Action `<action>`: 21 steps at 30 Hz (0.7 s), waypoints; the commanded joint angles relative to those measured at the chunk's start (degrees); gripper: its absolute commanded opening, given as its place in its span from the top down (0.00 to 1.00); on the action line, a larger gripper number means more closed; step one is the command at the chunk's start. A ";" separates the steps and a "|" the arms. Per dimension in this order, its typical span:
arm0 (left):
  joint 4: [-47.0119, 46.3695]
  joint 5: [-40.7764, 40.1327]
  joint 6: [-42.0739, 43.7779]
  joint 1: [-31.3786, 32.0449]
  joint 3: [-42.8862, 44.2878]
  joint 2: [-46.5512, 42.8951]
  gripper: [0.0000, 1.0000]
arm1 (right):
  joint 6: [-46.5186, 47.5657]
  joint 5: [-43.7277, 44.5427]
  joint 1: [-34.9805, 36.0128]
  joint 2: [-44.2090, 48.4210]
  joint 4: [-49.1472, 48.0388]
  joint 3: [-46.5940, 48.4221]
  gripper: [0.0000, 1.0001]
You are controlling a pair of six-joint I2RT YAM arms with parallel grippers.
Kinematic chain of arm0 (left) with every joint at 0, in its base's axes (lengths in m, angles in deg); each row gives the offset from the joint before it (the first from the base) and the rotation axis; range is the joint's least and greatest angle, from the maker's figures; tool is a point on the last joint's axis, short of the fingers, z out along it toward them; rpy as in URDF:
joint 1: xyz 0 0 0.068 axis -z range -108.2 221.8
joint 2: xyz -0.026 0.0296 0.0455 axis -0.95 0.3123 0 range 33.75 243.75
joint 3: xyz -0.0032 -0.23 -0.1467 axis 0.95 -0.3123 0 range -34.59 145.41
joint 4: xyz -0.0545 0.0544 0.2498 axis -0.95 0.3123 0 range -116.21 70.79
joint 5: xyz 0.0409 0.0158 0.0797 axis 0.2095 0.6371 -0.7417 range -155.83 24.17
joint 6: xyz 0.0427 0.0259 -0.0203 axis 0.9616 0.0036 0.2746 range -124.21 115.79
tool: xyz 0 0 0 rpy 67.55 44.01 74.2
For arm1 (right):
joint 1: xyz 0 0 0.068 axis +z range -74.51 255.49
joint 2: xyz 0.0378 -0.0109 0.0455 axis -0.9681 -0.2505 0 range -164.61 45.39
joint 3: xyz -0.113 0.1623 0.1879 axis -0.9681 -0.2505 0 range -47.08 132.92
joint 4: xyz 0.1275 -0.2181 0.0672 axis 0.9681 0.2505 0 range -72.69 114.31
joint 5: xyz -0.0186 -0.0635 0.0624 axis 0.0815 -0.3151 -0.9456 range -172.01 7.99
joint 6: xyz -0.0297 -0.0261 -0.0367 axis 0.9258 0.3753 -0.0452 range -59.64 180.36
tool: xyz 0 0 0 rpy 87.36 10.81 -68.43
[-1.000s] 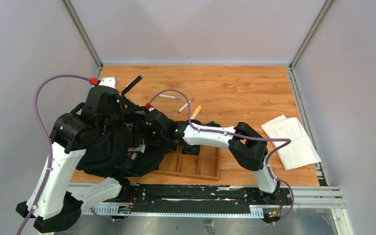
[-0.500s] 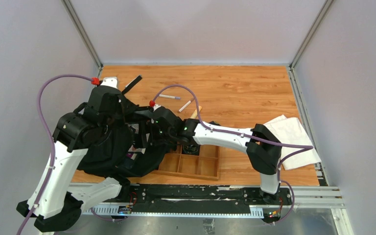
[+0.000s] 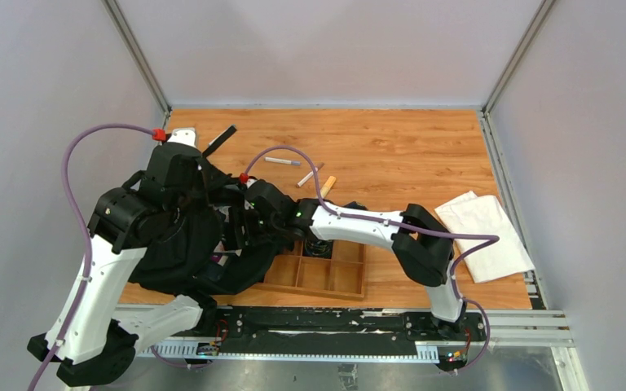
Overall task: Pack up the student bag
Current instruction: Place the book in the student bag.
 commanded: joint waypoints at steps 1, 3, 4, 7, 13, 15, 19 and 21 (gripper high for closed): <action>-3.72 0.16 0.50 -0.25 0.13 -1.14 1.00 | 0.07 -1.06 0.58 -1.12 -0.46 1.10 0.41; -3.75 0.15 0.51 -0.27 -0.12 -1.21 1.00 | 0.18 -0.97 0.59 -1.26 -0.61 1.25 0.42; -3.72 0.15 0.44 -0.25 -0.22 -1.32 1.00 | 0.21 -1.08 0.59 -1.44 -0.69 1.41 0.43; -3.72 0.36 0.33 -0.25 -0.33 -1.35 1.00 | 0.03 -1.54 0.58 -2.09 -1.18 2.13 0.45; -4.09 0.90 0.21 -0.26 -0.97 -1.44 1.00 | 0.66 -3.65 1.38 -7.92 -0.93 10.28 0.50; -4.25 1.08 0.07 -0.25 -1.19 -1.47 1.00 | 1.34 -6.05 1.81 -11.50 1.48 17.09 0.51; -4.29 0.89 0.07 -0.25 -1.50 -1.56 1.00 | 4.01 -5.29 1.62 -10.18 4.55 16.32 0.50; -4.56 0.85 0.15 -0.25 -1.96 -1.60 1.00 | 6.21 -2.12 0.99 -4.29 4.11 10.73 0.46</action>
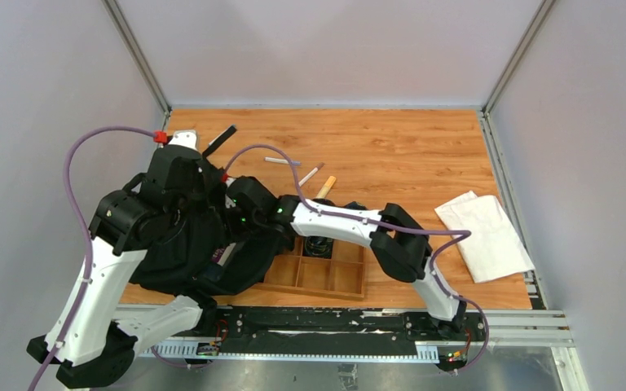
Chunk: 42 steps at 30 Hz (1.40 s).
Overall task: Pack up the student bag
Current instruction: Place the book in the student bag, then pick up the stationery from the center of the board.
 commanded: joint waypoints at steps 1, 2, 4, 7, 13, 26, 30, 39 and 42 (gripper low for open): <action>-4.06 0.37 0.00 -0.25 -0.84 -0.75 1.00 | 5.58 3.72 -0.28 10.20 2.10 -8.10 0.44; -4.25 0.47 0.00 -0.25 -1.09 -0.58 1.00 | 6.52 5.08 -0.76 13.25 2.05 -11.40 0.42; -4.67 0.66 0.01 -0.25 -1.63 -0.54 1.00 | 8.52 9.04 -1.57 19.53 2.28 -18.00 0.39; -5.94 0.47 0.47 -0.30 -3.79 -0.91 1.00 | 10.34 15.22 -2.55 29.09 3.53 -27.52 0.36; -11.70 4.33 2.18 -0.25 -14.41 -1.52 1.00 | 8.35 28.81 -7.76 48.29 4.45 -44.46 0.33; -23.32 14.81 3.42 1.75 -24.28 1.16 1.00 | 9.08 28.82 -25.99 64.27 13.81 -55.80 0.32; -23.28 14.11 2.97 1.95 -25.52 0.80 1.00 | 8.38 27.09 -26.01 62.22 13.65 -55.83 0.32; -23.27 18.88 3.35 1.95 -29.11 -0.14 1.00 | 10.01 27.34 -26.00 54.40 15.86 -49.64 0.36; -23.12 23.11 4.52 2.16 -31.13 0.01 1.00 | 10.60 29.50 -25.95 48.75 18.85 -43.93 0.39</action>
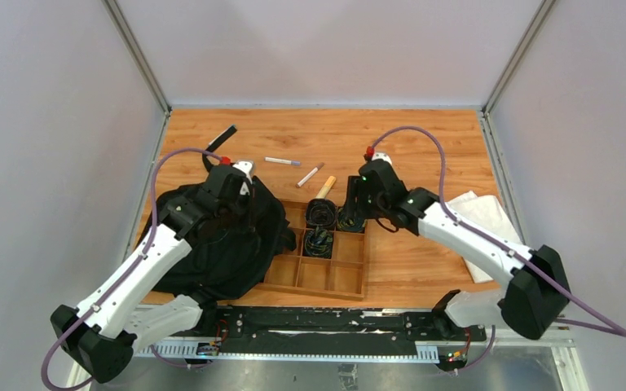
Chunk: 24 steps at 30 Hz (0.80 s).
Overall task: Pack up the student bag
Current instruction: Pick up the stationery from the center of the board.
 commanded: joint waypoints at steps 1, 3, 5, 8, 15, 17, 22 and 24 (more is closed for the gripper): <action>-0.03 6.06 2.17 0.49 -3.37 -0.91 1.00 | 1.68 3.66 -0.44 -6.94 4.33 9.14 0.40; -0.04 7.88 2.11 1.09 -4.80 -1.60 1.00 | 1.74 5.31 -0.49 -10.70 5.24 12.58 0.40; -0.04 9.17 1.94 1.50 -5.88 -2.84 1.00 | 1.65 6.53 -0.52 -15.20 6.06 16.10 0.40; 0.20 11.61 3.00 1.68 -6.82 -5.27 1.00 | 1.17 7.96 -0.53 -21.57 7.57 22.25 0.40; 2.16 -0.25 -2.55 1.70 -1.05 -6.94 1.00 | -3.50 11.51 -0.96 -40.36 18.48 41.89 0.32; 2.15 -3.73 -4.18 1.72 1.16 -6.61 0.90 | -5.19 10.67 -1.50 -45.39 19.79 45.34 0.30; 2.52 -8.55 -4.99 1.72 4.43 -5.37 0.11 | -6.67 8.73 -3.01 -52.67 19.90 50.10 0.27; 2.46 -9.47 -4.95 1.69 5.51 -5.26 0.07 | -6.52 8.58 -3.39 -54.67 20.03 51.35 0.27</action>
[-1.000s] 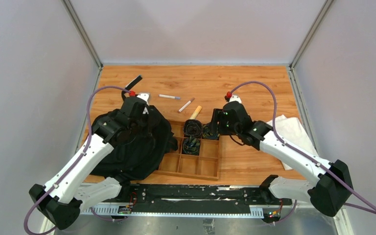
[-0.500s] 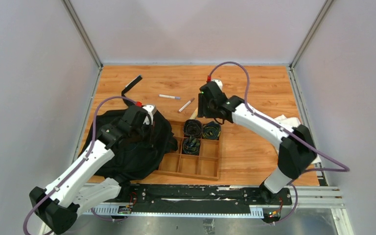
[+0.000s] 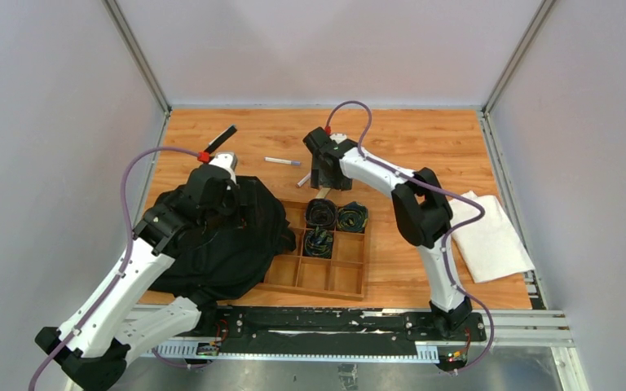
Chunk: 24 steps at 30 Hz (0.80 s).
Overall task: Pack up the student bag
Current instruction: Pick up the stationery from the center of the board.
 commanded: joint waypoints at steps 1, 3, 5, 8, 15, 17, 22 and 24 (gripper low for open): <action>0.43 -5.31 -1.00 0.30 2.98 0.61 0.06 | -1.89 0.05 -1.85 -3.76 3.90 3.82 0.27; 0.43 -5.80 -0.92 0.29 4.36 0.96 0.06 | -1.91 -1.12 -2.21 -5.62 3.86 4.69 0.27; 0.34 -6.15 -0.84 0.27 5.08 1.65 0.06 | -1.90 -1.99 -2.35 -7.50 4.17 6.35 0.29; 0.38 -6.23 -0.62 0.29 5.31 3.00 0.06 | -2.27 -2.83 -2.39 -9.32 4.59 7.68 0.39; 0.47 -6.93 0.50 0.27 3.62 3.83 0.05 | -1.30 -4.34 -4.42 -8.91 4.17 9.25 1.00; 0.47 -7.68 0.59 0.29 2.98 4.05 0.05 | -0.28 -4.60 -5.76 -7.82 4.05 9.97 1.00; 0.81 -8.55 0.17 0.25 2.55 5.67 0.05 | 3.68 -3.71 -9.63 -2.18 2.60 7.94 1.00; 1.35 -9.64 -0.49 0.25 2.56 6.45 0.05 | 5.36 -2.24 -11.17 0.65 1.90 4.33 1.00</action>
